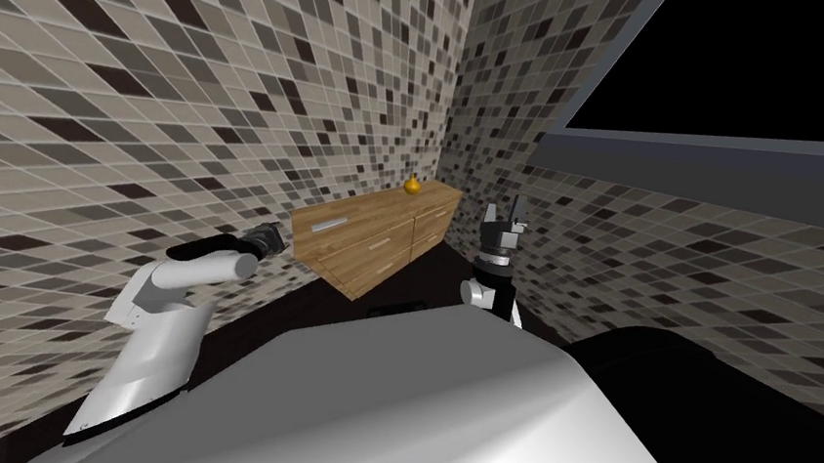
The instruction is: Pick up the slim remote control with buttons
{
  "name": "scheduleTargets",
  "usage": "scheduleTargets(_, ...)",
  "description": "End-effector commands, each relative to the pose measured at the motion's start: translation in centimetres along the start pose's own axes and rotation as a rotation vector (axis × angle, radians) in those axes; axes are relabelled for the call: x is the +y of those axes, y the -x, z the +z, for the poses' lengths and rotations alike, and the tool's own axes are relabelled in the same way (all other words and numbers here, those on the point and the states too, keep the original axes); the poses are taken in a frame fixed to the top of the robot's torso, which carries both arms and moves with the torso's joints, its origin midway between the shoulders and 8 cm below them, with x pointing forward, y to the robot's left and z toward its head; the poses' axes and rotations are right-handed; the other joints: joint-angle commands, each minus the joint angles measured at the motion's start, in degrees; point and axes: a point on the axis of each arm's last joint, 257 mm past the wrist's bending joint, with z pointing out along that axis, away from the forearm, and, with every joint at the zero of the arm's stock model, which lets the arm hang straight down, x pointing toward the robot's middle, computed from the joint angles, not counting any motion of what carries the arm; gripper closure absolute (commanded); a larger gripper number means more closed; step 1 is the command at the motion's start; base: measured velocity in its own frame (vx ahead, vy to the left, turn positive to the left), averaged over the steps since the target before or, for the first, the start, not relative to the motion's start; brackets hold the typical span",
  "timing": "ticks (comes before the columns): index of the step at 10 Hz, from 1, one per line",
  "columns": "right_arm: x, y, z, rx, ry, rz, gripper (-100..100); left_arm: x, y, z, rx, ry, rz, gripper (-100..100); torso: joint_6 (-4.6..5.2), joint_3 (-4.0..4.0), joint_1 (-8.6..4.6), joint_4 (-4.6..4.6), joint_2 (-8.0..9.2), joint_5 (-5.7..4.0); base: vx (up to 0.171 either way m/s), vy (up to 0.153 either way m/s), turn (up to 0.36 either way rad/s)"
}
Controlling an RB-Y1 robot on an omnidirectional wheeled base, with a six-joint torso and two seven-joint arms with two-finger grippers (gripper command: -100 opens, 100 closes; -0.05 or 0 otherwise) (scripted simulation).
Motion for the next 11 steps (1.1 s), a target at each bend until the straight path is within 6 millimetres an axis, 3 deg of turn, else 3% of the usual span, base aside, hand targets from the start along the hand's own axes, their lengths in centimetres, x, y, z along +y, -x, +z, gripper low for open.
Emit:
scheduleTargets(1, 0.0, 0.0, 0.0, 0.000, 0.000, 0.000, 0, 1.4, 1.2, 0.3, -0.020, 0.060, -0.018, -100, 0.00, 0.00, 0.00, 0.00, 0.00, 0.00, 0.032, -0.017, -0.142)
scheduleTargets(2, 0.0, 0.0, 0.0, 0.000, 0.000, 0.000, 0, 1.1, 3.0, 0.3, -0.045, 0.082, -0.049, -100, -0.06, -0.01, 0.01, -0.01, -0.01, 0.01, 0.042, -0.020, -0.220)
scheduleTargets(4, 0.0, 0.0, 0.0, 0.000, 0.000, 0.000, 0, 2.9, 3.5, 0.4, -0.059, 0.144, -0.056, -100, -0.06, -0.04, 0.03, -0.02, -0.06, 0.02, 0.032, -0.005, -0.055)
scheduleTargets(5, 0.0, 0.0, 0.0, 0.000, 0.000, 0.000, 0, 3.3, 5.7, 0.4, -0.090, 0.181, -0.096, -100, -0.08, 0.00, 0.06, -0.01, 0.01, 0.02, 0.042, -0.015, -0.195)
scheduleTargets(7, 0.0, 0.0, 0.0, 0.000, 0.000, 0.000, 0, 4.3, 5.8, 0.2, -0.096, 0.221, -0.097, -100, -0.06, -0.04, 0.05, -0.02, -0.07, 0.01, 0.034, -0.001, -0.075)
scheduleTargets(8, 0.0, 0.0, 0.0, 0.000, 0.000, 0.000, 0, 5.0, 7.9, 0.0, -0.127, 0.264, -0.140, -100, -0.08, 0.00, 0.07, -0.01, 0.01, 0.02, 0.049, -0.011, -0.223)
scheduleTargets(9, 0.0, 0.0, 0.0, 0.000, 0.000, 0.000, 0, 5.6, 7.9, -0.2, -0.131, 0.291, -0.141, -100, -0.01, -0.04, 0.04, -0.02, -0.07, 0.01, 0.050, -0.001, -0.145)
scheduleTargets(10, 0.0, 0.0, 0.0, 0.000, 0.000, 0.000, 0, 5.9, 9.8, -0.5, -0.158, 0.322, -0.184, -100, -0.07, -0.05, 0.05, -0.02, -0.07, 0.01, 0.059, 0.002, -0.196)
scheduleTargets(11, 0.0, 0.0, 0.0, 0.000, 0.000, 0.000, 0, 6.9, 9.9, -0.8, -0.165, 0.362, -0.188, -100, -0.04, -0.06, 0.07, -0.03, -0.10, 0.01, 0.053, 0.009, -0.117)
